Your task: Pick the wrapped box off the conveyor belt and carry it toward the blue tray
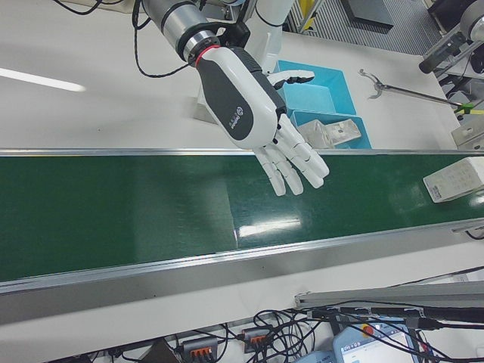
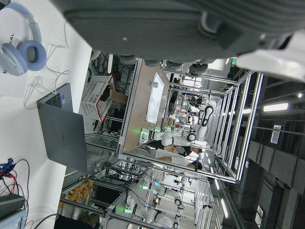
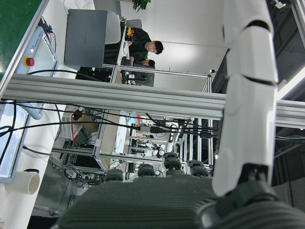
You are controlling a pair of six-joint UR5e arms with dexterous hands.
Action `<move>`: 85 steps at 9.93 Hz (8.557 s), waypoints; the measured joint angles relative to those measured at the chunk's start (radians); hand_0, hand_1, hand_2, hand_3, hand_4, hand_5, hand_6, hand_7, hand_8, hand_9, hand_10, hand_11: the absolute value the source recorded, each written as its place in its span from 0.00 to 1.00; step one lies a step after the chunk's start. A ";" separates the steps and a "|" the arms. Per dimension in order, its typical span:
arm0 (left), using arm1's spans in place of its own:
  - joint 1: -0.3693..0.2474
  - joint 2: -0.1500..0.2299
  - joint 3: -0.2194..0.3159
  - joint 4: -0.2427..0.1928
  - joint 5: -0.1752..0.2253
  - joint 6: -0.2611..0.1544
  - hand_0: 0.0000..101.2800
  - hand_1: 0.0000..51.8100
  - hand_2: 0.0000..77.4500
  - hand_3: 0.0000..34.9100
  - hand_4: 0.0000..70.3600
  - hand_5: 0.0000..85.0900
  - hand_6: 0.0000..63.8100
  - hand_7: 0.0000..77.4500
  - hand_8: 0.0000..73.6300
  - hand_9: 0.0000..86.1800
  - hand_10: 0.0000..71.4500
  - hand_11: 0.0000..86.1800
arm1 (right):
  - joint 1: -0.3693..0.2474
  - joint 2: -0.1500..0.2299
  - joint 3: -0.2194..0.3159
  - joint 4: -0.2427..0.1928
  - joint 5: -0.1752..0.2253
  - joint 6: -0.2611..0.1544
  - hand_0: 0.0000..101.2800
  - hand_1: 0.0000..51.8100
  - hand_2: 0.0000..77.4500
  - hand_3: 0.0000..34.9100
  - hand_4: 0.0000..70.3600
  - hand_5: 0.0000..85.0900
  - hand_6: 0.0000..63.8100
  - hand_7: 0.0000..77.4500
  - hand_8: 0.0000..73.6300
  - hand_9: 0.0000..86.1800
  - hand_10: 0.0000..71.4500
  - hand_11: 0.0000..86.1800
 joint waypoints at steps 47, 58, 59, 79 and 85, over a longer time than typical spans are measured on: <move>0.000 0.000 0.000 0.000 0.000 0.000 0.00 0.00 0.01 0.00 0.00 0.01 0.00 0.01 0.00 0.00 0.00 0.00 | -0.106 0.090 -0.341 0.196 0.018 -0.058 0.45 0.25 0.18 0.00 0.02 0.03 0.00 0.01 0.04 0.04 0.00 0.03; 0.000 0.000 0.000 0.000 0.000 0.000 0.00 0.00 0.01 0.00 0.00 0.01 0.00 0.00 0.00 0.00 0.00 0.00 | -0.111 0.088 -0.344 0.200 0.019 -0.057 0.46 0.28 0.23 0.00 0.05 0.05 0.00 0.01 0.04 0.04 0.01 0.04; 0.000 0.000 0.000 0.000 0.000 0.000 0.00 0.00 0.01 0.00 0.00 0.01 0.00 0.00 0.00 0.00 0.00 0.00 | -0.114 0.088 -0.344 0.200 0.019 -0.057 0.46 0.31 0.23 0.00 0.05 0.05 0.00 0.01 0.04 0.04 0.01 0.04; 0.000 0.000 0.000 0.000 0.000 0.000 0.00 0.00 0.01 0.00 0.00 0.01 0.00 0.00 0.00 0.00 0.01 0.00 | -0.155 0.096 -0.405 0.247 0.052 -0.060 0.46 0.29 0.20 0.00 0.07 0.03 0.00 0.01 0.04 0.04 0.02 0.04; 0.000 0.000 0.000 0.000 0.000 0.000 0.00 0.00 0.01 0.00 0.00 0.01 0.00 0.00 0.00 0.00 0.00 0.00 | -0.162 0.104 -0.422 0.256 0.052 -0.061 0.46 0.29 0.20 0.00 0.07 0.05 0.00 0.01 0.04 0.04 0.02 0.03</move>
